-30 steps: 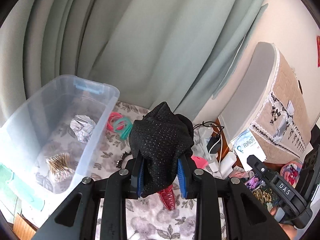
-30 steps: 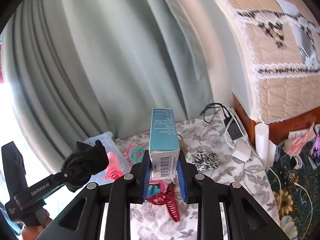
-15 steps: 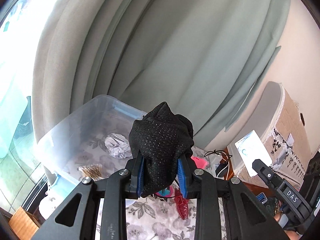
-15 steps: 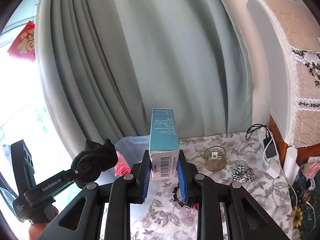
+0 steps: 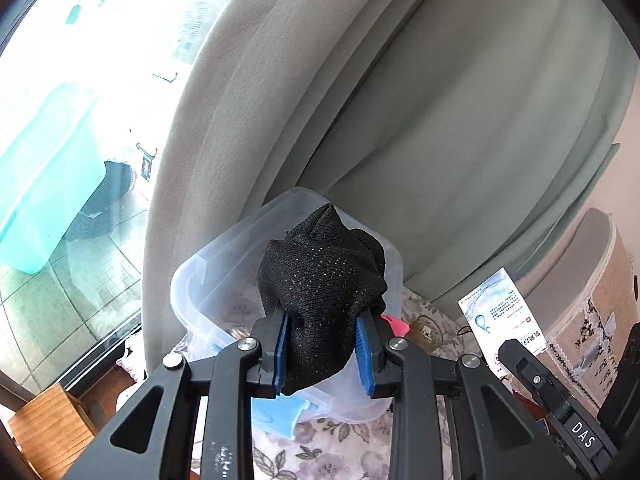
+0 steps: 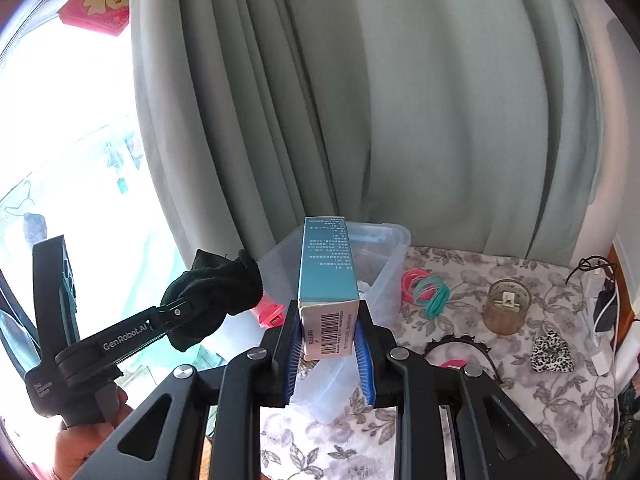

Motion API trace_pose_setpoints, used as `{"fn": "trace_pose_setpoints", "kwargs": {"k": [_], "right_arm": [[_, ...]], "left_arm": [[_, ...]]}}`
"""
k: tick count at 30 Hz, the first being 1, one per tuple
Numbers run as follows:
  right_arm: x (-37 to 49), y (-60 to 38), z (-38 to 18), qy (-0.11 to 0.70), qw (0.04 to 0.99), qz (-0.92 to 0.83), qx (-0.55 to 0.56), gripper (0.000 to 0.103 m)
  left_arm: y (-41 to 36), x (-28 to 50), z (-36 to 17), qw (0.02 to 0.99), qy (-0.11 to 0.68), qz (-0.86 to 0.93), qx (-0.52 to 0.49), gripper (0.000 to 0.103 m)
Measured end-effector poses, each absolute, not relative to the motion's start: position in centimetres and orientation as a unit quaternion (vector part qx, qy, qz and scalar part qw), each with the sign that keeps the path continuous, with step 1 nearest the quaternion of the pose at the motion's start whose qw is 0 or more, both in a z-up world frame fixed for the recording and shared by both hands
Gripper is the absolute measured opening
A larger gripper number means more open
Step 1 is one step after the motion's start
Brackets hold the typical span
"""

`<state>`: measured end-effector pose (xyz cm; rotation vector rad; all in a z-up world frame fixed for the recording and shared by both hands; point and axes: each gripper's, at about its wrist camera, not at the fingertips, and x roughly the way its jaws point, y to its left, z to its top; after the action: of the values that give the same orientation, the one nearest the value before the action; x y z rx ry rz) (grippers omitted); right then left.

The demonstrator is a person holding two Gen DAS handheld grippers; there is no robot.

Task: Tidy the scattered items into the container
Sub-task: 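Carry the black cloth and blue box over the clear box with both grippers, then open both grippers to drop the cloth and blue box into the box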

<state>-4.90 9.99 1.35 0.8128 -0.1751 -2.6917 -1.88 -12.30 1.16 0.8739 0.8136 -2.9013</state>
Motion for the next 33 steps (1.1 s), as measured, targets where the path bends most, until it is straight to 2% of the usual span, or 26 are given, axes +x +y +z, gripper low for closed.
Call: {"fn": "trace_pose_setpoints", "kwargs": {"k": [6, 14, 33], "right_arm": [[-7.1, 6.8, -1.0, -0.036, 0.184, -0.930, 0.316, 0.027], [-9.0, 6.3, -3.9, -0.047, 0.177, -0.921, 0.345, 0.027], [-10.7, 6.7, -2.8, -0.055, 0.169, -0.925, 0.336, 0.028]], "left_arm": [[-13.3, -3.2, -0.5, 0.002, 0.268, -0.920, 0.288, 0.029], [-14.0, -4.8, -1.8, -0.009, 0.274, -0.915, 0.297, 0.029], [-13.6, -6.0, 0.4, -0.016, 0.255, -0.922, 0.292, 0.029]]}}
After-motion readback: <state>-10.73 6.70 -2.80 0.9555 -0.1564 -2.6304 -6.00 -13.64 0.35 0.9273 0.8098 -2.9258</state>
